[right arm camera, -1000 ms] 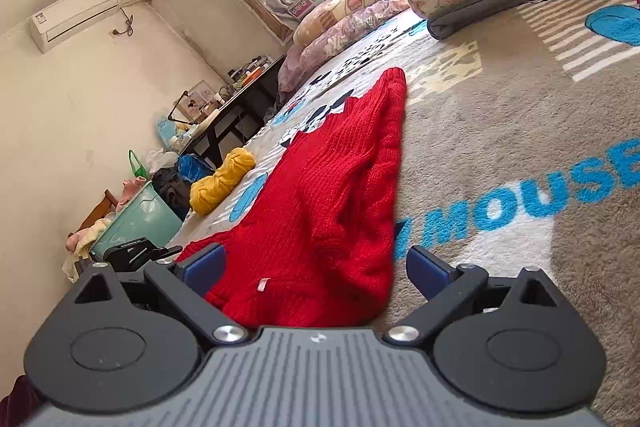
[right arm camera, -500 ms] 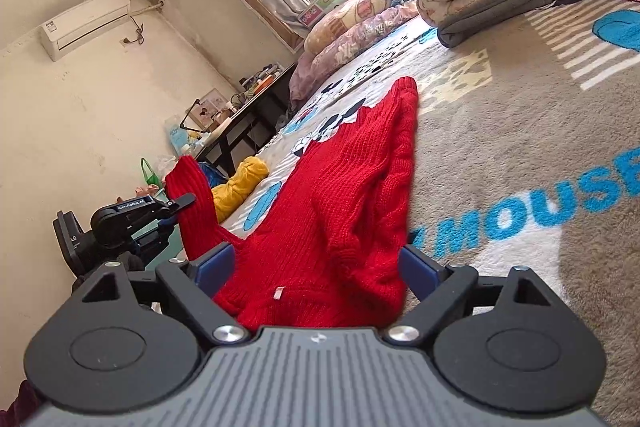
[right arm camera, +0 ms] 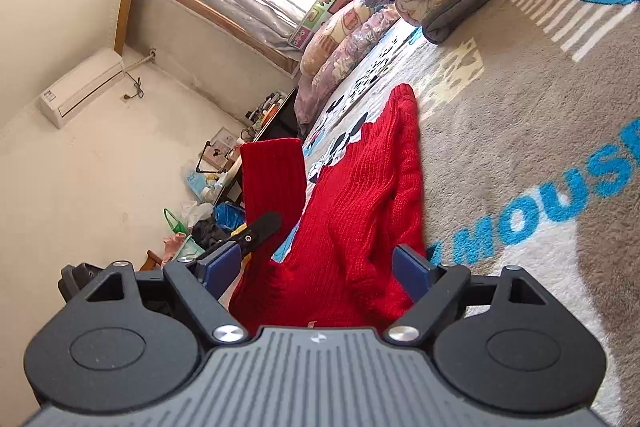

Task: Fold clothes

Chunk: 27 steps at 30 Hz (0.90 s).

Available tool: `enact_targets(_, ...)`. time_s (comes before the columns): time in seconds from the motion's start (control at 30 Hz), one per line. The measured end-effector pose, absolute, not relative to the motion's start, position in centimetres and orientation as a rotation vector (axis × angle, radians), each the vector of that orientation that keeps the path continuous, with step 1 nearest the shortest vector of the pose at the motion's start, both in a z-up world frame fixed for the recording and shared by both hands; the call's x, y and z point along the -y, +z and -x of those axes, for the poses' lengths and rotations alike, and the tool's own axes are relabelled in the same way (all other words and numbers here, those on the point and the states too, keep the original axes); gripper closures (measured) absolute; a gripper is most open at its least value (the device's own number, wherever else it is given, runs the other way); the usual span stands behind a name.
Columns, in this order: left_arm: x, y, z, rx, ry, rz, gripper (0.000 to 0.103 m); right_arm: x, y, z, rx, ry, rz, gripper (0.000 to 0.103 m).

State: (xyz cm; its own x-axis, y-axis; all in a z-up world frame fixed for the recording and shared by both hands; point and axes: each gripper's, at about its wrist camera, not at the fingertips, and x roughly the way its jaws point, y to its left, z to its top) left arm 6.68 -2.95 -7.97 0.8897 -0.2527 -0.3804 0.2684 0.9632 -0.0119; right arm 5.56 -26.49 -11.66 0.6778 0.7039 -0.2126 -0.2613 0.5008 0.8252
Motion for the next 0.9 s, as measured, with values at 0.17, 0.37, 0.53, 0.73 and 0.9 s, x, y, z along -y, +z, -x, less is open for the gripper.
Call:
enact_targets(0.17,4.6,-9.5,-7.2,-0.423,-0.334,-0.087,0.093,26.7,-11.9,-6.6,-0.587,0.612,-0.934,0.020)
enact_targets(0.37,3.0,-7.7,-6.2,-0.425,-0.393,-0.012,0.058,26.5,-12.8,-8.5,-0.617,0.573,-1.018,0.020)
enact_targets(0.53,-3.4,-4.6,-5.4,-0.383,-0.293,0.135,0.058,25.9,-12.8,-10.1,-0.642,0.521,-1.022,0.020)
enact_targets(0.73,-10.8,-4.3,-5.1,-0.444,-0.100,0.248,0.058,25.6,-13.8,-11.7,-0.683,0.440,-1.040,0.027)
enact_targets(0.9,-12.8,-5.6,-4.8,-0.593,-0.144,0.247,0.039,25.2,-14.1,-12.4,-0.679,0.420,-1.035,0.043)
